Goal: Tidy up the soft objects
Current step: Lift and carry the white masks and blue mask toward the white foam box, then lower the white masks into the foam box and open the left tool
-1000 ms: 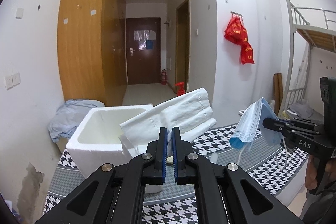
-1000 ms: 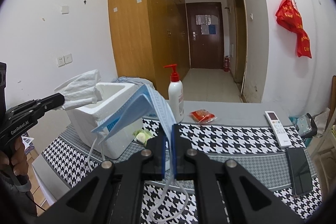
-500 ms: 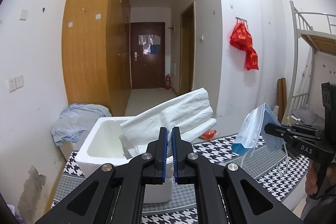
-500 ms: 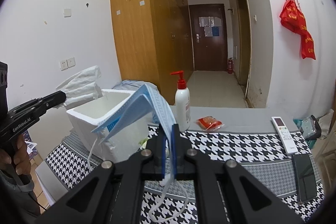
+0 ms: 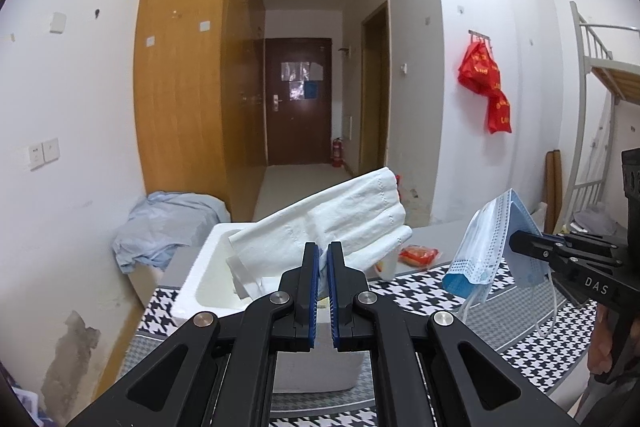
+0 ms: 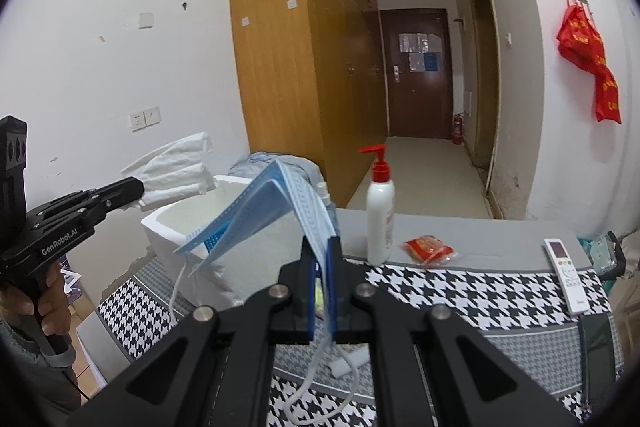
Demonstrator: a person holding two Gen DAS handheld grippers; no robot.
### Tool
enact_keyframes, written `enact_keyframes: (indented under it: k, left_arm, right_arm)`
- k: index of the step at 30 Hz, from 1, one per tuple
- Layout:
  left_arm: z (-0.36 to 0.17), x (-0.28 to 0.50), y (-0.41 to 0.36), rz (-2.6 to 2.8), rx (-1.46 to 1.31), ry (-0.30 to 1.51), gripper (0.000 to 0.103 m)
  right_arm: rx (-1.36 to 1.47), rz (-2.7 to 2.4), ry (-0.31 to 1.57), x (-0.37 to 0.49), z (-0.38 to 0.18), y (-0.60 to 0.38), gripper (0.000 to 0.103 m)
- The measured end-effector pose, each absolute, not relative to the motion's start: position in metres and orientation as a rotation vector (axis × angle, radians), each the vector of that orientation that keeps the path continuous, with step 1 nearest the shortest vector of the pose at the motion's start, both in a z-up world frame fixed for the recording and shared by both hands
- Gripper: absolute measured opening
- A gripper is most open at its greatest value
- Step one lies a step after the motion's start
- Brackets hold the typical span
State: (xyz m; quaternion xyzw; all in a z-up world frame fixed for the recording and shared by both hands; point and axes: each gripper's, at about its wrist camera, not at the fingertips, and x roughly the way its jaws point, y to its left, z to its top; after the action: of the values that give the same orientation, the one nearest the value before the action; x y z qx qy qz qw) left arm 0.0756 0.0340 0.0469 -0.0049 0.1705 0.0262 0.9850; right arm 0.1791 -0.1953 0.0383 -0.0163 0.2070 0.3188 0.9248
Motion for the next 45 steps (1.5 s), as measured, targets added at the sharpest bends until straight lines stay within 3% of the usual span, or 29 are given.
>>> enact_keyframes:
  k: [35,36,37,38,40,42,45]
  left_arm:
    - [0.022,0.144,0.088,0.078,-0.062,0.505,0.008]
    - [0.022,0.144,0.090,0.077,-0.061,0.508,0.009]
    - [0.021,0.143,0.090,0.075,-0.063,0.509,0.020]
    - [0.021,0.142,0.091,0.070,-0.065,0.507,0.044]
    - [0.021,0.136,0.093,0.086,-0.070,0.485,0.071]
    - [0.023,0.131,0.095,0.108,-0.067,0.459,0.072]
    - [0.025,0.126,0.098,0.108,-0.083,0.442,0.085]
  right_arm:
    - [-0.073,0.653,0.425,0.190,0.041,-0.148,0.007]
    - [-0.077,0.646,0.427,0.190,0.041,-0.147,0.007]
    - [-0.083,0.637,0.429,0.190,0.041,-0.146,0.007]
    - [-0.083,0.634,0.430,0.190,0.042,-0.145,0.007]
    - [-0.081,0.638,0.430,0.190,0.042,-0.144,0.007]
    - [-0.086,0.638,0.427,0.190,0.043,-0.143,0.007]
    - [-0.087,0.637,0.427,0.191,0.044,-0.141,0.007]
